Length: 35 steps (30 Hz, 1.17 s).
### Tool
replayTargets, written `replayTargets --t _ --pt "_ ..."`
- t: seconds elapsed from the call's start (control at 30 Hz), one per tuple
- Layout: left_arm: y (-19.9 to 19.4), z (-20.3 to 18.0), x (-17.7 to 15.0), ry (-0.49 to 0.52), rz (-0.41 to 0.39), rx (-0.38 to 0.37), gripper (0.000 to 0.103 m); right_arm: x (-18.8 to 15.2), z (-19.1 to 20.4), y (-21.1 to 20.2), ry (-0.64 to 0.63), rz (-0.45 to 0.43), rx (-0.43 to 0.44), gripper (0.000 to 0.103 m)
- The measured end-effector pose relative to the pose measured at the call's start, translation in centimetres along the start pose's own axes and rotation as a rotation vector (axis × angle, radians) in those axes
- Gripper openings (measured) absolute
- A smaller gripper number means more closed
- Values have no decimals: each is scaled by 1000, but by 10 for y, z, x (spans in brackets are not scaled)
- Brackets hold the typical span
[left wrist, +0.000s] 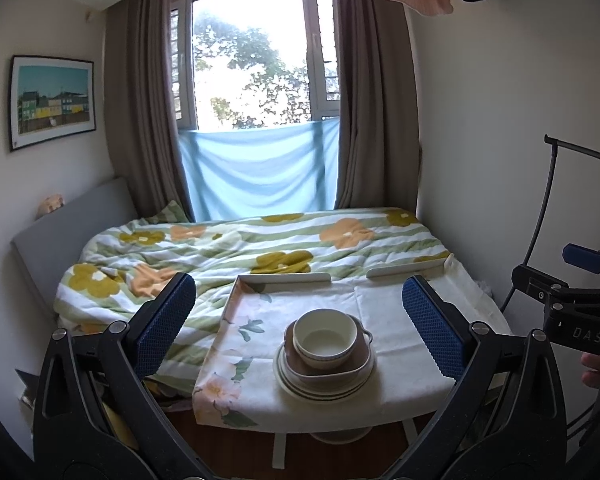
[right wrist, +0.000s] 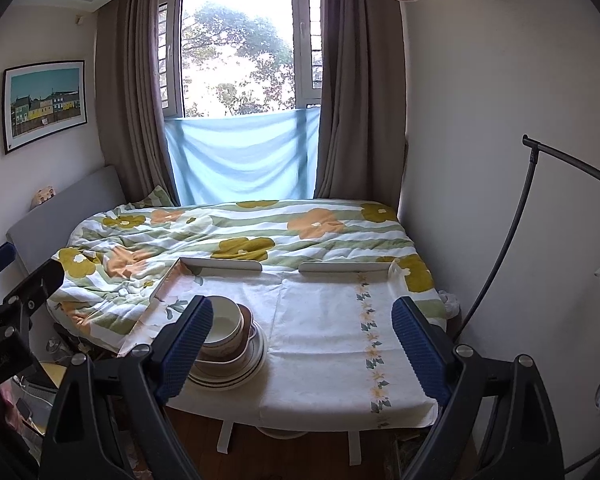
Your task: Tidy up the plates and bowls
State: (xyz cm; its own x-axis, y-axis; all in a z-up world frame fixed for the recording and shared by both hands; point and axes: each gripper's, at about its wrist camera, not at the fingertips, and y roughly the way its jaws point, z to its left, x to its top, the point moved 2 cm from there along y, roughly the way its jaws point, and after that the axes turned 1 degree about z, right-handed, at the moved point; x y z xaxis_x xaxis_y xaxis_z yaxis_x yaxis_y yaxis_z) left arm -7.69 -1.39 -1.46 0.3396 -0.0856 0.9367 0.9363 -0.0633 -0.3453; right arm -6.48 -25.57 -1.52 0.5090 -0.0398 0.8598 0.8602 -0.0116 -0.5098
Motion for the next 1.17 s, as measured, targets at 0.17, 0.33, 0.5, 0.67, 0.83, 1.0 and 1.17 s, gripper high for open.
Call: replayTargets --t 0.17,0.33,0.5,0.67,0.83,1.0,1.17 --pt "3 -1 1 8 3 -6 103 1 -4 1 5 -1 -5 89" --pt "5 -2 2 15 4 -5 103 0 -6 5 9 -1 -10 89" --pt "6 -1 2 19 1 -1 103 0 -6 5 8 0 -10 89" --pt "7 0 2 19 3 1 103 0 -6 5 8 -1 -11 89" --pt "9 4 1 10 22 33 103 0 -5 5 8 0 -11 89" --pt "5 8 0 13 4 80 103 -4 -5 9 3 15 -4 89" --pt "4 7 -3 21 -8 94 103 -8 -6 13 -5 27 0 89"
